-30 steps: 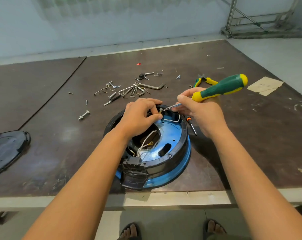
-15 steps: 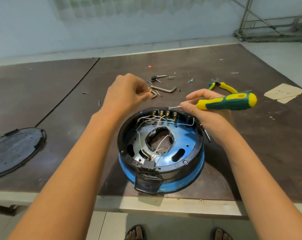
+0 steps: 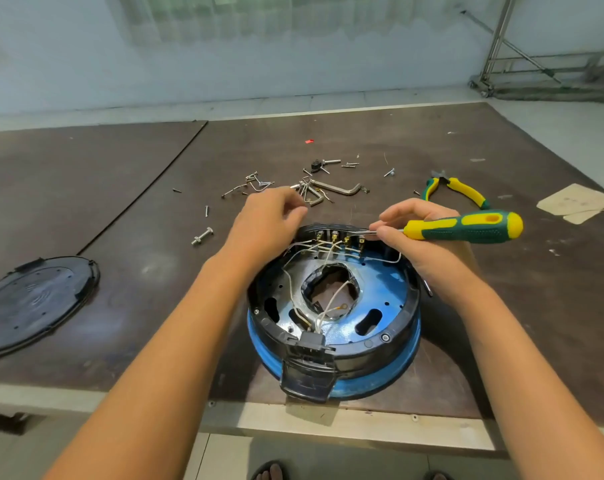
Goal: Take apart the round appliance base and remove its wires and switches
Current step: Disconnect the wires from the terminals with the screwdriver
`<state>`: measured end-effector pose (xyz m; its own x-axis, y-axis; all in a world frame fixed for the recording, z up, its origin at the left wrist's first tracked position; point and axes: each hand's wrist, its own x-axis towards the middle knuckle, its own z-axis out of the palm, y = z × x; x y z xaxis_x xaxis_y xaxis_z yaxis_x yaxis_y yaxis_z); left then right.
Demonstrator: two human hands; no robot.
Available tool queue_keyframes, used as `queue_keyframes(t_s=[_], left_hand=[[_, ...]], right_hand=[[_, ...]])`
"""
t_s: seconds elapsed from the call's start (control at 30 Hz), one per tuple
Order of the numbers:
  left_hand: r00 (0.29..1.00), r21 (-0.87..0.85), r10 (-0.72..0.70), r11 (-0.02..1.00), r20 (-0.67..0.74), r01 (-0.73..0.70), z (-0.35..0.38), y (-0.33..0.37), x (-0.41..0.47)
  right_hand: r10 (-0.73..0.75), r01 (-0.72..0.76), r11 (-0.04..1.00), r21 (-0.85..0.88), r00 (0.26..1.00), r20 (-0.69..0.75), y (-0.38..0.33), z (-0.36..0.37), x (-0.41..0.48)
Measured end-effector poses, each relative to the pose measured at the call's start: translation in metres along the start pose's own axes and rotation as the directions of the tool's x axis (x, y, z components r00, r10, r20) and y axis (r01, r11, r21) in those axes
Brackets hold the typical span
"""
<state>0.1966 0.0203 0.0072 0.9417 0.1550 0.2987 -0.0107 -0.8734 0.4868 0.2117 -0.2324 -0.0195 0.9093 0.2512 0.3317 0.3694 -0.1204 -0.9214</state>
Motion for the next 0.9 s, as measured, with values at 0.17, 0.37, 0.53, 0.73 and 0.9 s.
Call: queue_keyframes(t_s=[0.17,0.37,0.53,0.73,0.9], left_hand=[[0.996,0.078,0.043,0.996,0.082,-0.050,0.034,0.035,-0.020],[0.998,0.029,0.062,0.998,0.030,-0.063,0.046,0.032,-0.024],[0.996,-0.010,0.072,0.997,0.054,-0.072,0.045,0.032,-0.023],[0.996,-0.045,0.055,0.998,0.072,-0.052,0.041,0.032,-0.022],[0.995,-0.070,0.030,0.997,0.094,-0.024,0.040,0.034,-0.022]], right_hand=[[-0.037,0.035,0.999,0.019,0.996,0.078,-0.001,-0.007,-0.001],[-0.059,0.063,0.998,-0.030,0.991,0.121,0.001,-0.013,0.001],[-0.104,0.112,0.993,-0.037,0.977,0.186,-0.004,-0.014,0.000],[-0.117,0.152,0.982,-0.115,0.956,0.268,-0.009,-0.016,0.001],[-0.117,0.178,0.965,-0.191,0.949,0.292,-0.013,-0.015,0.000]])
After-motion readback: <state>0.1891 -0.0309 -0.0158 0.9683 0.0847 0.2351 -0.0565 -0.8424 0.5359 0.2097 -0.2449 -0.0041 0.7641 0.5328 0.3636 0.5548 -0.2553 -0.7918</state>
